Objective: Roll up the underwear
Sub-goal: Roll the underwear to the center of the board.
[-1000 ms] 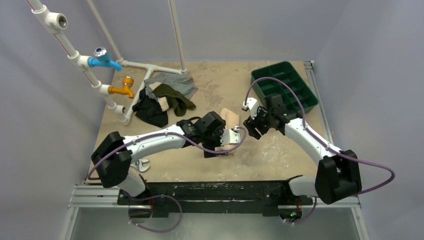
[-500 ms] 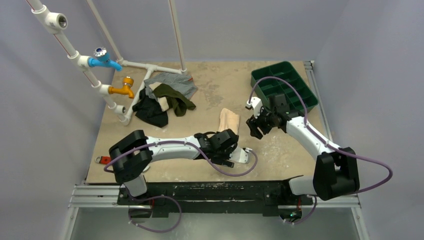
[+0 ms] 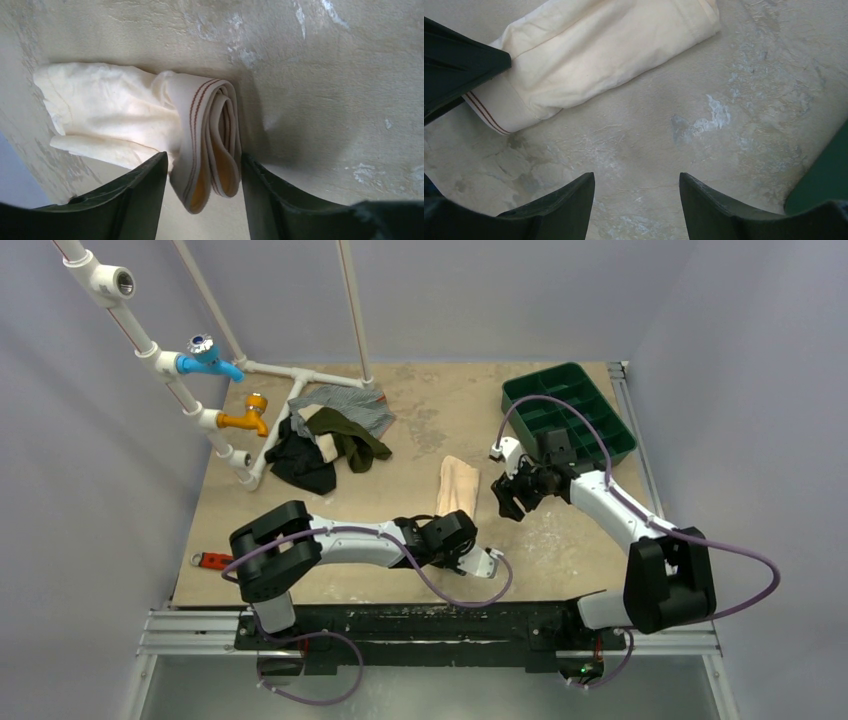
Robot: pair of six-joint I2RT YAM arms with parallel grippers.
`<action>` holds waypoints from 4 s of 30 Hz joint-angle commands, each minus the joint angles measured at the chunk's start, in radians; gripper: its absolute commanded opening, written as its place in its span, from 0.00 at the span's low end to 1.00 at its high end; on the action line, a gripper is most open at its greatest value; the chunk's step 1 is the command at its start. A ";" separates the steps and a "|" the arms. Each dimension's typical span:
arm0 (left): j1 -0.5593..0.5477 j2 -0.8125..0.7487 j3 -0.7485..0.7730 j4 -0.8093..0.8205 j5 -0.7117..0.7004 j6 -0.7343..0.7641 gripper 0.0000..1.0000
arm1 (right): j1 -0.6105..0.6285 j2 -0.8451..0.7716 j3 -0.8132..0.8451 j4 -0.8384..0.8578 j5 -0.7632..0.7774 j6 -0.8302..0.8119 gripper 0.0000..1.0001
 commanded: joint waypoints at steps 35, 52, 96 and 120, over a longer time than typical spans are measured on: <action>0.212 0.032 0.244 -0.396 0.557 -0.328 0.00 | -0.034 0.018 0.073 -0.091 -0.123 -0.027 0.60; 0.430 0.335 0.550 -0.702 1.054 -0.460 0.00 | -0.065 -0.045 0.109 -0.224 -0.234 -0.123 0.60; 0.539 0.781 0.889 -1.060 1.391 -0.512 0.00 | 0.509 0.105 -0.010 0.086 0.215 -0.197 0.71; 0.537 0.791 0.897 -1.068 1.377 -0.508 0.00 | 0.509 0.208 0.066 0.050 0.087 -0.187 0.34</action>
